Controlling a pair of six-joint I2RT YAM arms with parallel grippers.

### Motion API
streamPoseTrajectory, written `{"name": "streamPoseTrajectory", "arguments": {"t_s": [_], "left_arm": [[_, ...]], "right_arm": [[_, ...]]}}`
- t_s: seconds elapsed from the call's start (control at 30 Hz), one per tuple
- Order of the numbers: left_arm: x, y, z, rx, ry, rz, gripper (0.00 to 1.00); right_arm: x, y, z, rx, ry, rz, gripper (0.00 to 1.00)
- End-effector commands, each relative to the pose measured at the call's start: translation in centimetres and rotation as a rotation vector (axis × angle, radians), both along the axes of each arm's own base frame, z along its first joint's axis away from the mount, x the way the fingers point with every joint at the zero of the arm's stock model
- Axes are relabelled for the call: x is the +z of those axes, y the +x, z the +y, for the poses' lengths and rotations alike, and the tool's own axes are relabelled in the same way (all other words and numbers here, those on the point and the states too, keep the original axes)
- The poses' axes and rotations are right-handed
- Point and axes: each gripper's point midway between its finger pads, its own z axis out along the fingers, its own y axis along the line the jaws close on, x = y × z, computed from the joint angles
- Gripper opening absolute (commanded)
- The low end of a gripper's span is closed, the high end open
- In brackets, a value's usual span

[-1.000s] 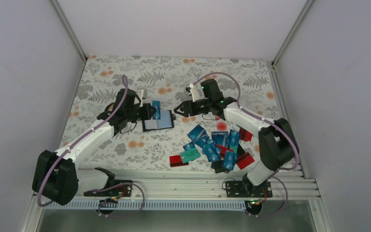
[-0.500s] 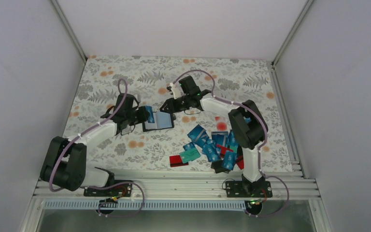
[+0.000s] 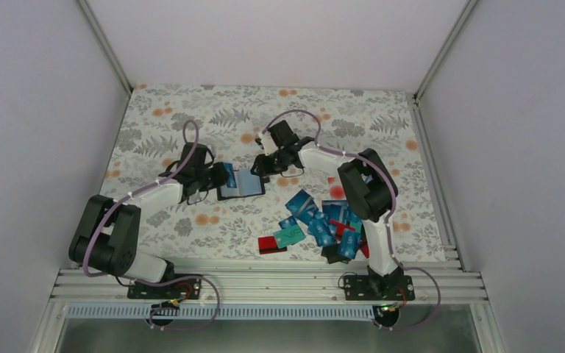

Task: Put the credit cards into the card holder

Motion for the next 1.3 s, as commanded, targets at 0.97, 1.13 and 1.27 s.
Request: {"name": "streamPoseTrajectory", "arguments": {"t_s": [0.97,1.13,1.27], "left_arm": [[-1.7,0.4,-1.8,0.003,-0.143,0.036,0.02],[-2.4,0.1,-1.9,0.009,-0.159,0.055,0.02],[-2.9,-0.1,-1.8,0.017,-0.166,0.069,0.02]], "right_arm": [[-4.8,-2.6,-4.1,-0.052,-0.102,0.067,0.12],[-5.2,-2.9,-4.3,-0.054,-0.106,0.077,0.12],[-5.6,-3.1,-4.5,-0.058,-0.112,0.086,0.12]]}}
